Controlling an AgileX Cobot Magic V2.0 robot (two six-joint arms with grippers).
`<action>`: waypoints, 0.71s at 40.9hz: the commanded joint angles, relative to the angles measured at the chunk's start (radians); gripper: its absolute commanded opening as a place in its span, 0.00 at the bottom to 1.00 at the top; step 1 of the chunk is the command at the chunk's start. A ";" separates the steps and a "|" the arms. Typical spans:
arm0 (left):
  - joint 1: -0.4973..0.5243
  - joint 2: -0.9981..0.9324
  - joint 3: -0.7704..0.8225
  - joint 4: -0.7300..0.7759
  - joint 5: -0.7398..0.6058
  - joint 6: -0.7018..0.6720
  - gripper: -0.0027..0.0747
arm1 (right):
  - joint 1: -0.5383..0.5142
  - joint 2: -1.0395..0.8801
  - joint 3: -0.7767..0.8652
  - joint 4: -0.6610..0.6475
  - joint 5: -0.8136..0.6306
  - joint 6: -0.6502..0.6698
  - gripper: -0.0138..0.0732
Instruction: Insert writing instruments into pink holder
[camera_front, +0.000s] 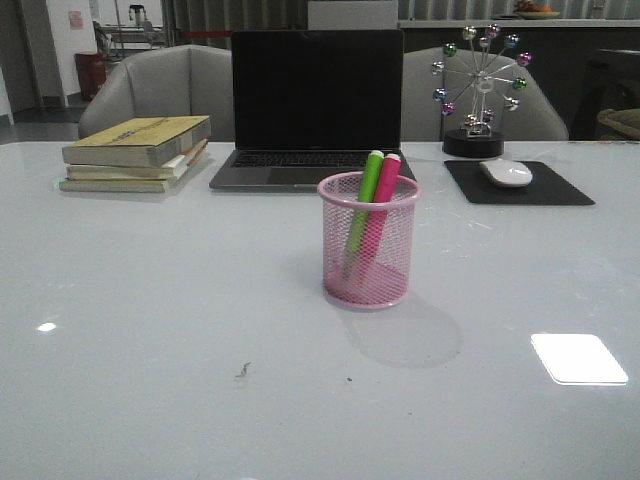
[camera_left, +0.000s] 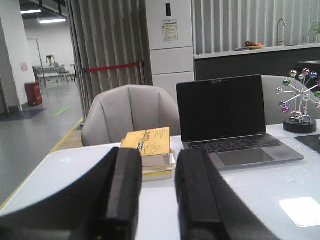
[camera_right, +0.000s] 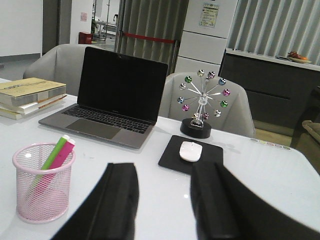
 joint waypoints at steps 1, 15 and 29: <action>0.003 0.012 -0.024 0.009 -0.115 -0.005 0.38 | -0.005 0.010 -0.027 -0.008 -0.099 -0.007 0.60; 0.003 0.012 -0.024 0.009 -0.095 -0.005 0.38 | -0.005 0.010 -0.027 -0.007 -0.084 -0.007 0.60; 0.003 0.012 -0.024 0.004 -0.076 -0.005 0.37 | -0.005 0.010 -0.027 -0.007 -0.082 -0.007 0.58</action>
